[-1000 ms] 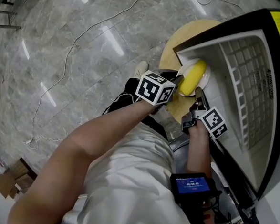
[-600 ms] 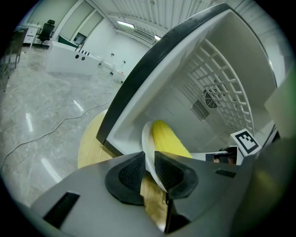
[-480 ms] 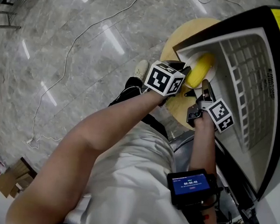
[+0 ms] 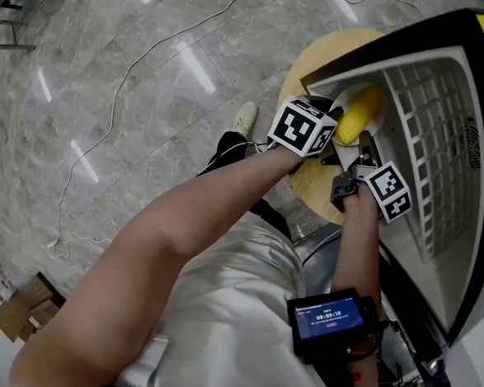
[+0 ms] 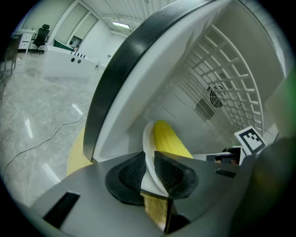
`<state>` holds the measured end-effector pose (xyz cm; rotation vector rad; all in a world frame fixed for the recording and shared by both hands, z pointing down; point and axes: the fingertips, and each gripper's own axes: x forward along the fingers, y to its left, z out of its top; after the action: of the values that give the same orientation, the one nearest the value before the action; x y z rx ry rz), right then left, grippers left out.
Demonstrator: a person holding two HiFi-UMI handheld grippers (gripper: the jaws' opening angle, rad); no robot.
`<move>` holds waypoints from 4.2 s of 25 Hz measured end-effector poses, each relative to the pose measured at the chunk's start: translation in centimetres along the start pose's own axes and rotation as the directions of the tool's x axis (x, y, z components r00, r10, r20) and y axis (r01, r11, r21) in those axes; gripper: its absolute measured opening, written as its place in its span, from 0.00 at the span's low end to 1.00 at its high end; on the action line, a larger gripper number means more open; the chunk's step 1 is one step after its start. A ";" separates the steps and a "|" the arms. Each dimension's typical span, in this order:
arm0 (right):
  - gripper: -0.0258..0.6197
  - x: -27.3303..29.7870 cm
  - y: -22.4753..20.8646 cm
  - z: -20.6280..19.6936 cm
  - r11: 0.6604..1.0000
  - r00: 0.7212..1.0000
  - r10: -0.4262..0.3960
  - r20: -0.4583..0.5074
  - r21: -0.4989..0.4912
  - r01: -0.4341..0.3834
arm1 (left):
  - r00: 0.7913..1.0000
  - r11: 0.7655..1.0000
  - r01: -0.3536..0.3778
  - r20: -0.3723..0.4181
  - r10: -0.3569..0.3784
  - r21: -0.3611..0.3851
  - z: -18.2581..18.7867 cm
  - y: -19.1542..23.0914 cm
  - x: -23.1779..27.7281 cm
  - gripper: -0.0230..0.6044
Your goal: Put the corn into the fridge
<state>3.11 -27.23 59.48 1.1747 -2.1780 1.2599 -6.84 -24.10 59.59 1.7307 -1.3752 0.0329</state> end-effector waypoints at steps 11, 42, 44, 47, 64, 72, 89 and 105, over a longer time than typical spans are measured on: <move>0.13 0.9 -0.7 1.9 0.997 0.998 -0.053 0.027 -0.051 0.054 | 1.000 0.999 -0.006 -0.003 0.006 0.046 1.9 -0.4 2.1 0.14; 0.14 1.6 -2.0 2.5 0.984 0.988 -0.153 -0.022 -0.093 0.151 | 0.990 0.984 -0.082 -0.101 0.099 0.161 1.5 -0.6 4.4 0.14; 0.14 1.6 -2.1 2.5 0.982 0.987 -0.160 -0.021 -0.105 0.157 | 0.988 0.983 -0.081 -0.113 0.101 0.167 1.4 -0.7 4.5 0.14; 0.15 1.8 -2.1 2.5 0.981 0.986 -0.160 -0.034 -0.114 0.155 | 0.986 0.981 -0.090 -0.124 0.112 0.170 1.6 -0.6 4.5 0.14; 0.22 0.9 -2.6 3.1 0.957 0.976 -0.216 0.042 -0.190 0.220 | 0.988 0.963 -0.126 -0.058 0.144 0.238 1.4 -0.6 3.5 0.23; 0.22 0.2 -2.5 4.1 0.961 0.975 -0.196 0.100 -0.179 0.211 | 0.990 0.968 -0.139 0.026 0.137 0.209 2.4 -0.9 2.7 0.23; 0.11 -2.5 -1.9 3.7 0.975 0.971 -0.151 0.187 -0.133 0.177 | 0.992 0.949 -0.124 0.016 0.125 0.289 1.9 -1.3 -0.4 0.22; 0.05 -5.2 2.7 1.3 0.970 0.988 0.029 0.154 -0.244 0.010 | 0.990 0.922 -0.141 0.080 0.120 0.360 2.4 -2.2 -7.7 0.05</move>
<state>4.12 -25.15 53.90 1.1964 -2.3729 0.8961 -9.21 -19.76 52.86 1.9504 -1.6018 0.3363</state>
